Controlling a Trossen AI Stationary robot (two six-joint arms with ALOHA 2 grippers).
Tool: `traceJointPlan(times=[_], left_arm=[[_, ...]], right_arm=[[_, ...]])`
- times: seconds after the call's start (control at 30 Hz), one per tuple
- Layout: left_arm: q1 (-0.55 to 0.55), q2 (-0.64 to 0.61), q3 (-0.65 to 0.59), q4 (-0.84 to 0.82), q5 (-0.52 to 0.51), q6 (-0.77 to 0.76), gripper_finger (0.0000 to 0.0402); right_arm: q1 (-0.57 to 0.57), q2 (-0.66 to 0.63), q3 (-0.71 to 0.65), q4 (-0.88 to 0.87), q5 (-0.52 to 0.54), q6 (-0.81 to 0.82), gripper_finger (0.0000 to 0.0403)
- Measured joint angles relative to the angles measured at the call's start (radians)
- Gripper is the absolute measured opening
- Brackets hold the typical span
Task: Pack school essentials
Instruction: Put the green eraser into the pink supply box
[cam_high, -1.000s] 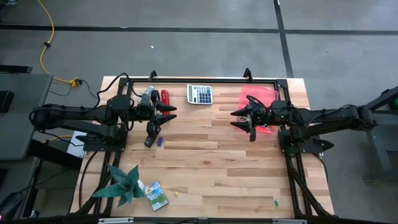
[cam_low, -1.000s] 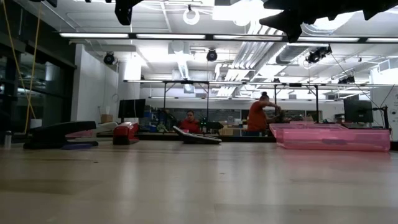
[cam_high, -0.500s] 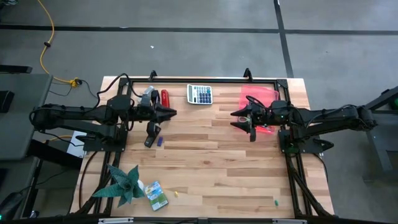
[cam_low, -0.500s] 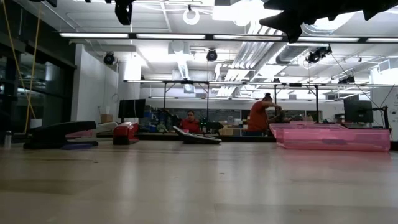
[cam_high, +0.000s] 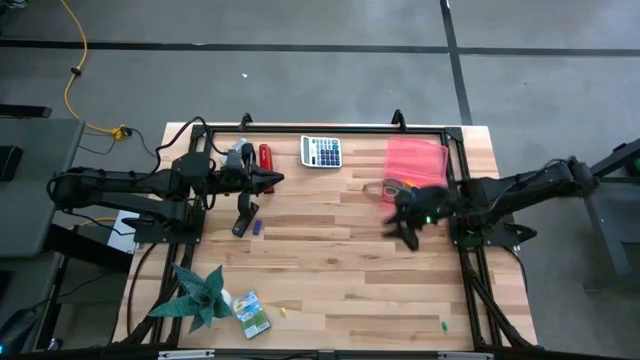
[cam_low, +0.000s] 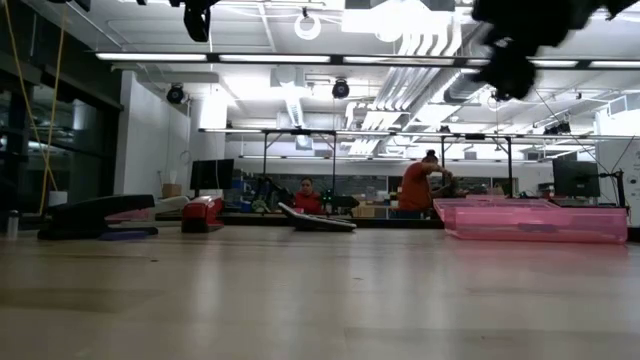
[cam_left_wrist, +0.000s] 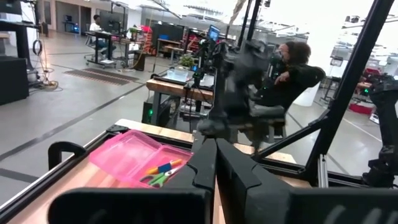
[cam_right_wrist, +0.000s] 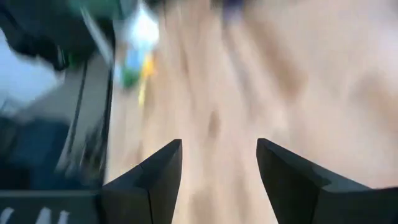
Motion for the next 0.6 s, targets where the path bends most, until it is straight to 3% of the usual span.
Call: traceJointPlan(times=[0.17, 0.43, 0.6], left_arm=[[0.000, 0.000, 0.000, -0.001, -0.015, -0.007, 0.0000], [0.000, 0.000, 0.000, -0.009, -0.020, -0.034, 0.0000], [0.000, 0.000, 0.000, -0.009, -0.019, -0.036, 0.0000]], right_arm=[[0.225, 0.120, 0.041, -0.184, -0.161, 0.460, 0.0199], [0.526, 0.343, 0.042, -0.167, -0.270, 1.149, 0.0199], [0.634, 0.484, 0.042, -0.112, -0.387, 1.407, 0.0199]])
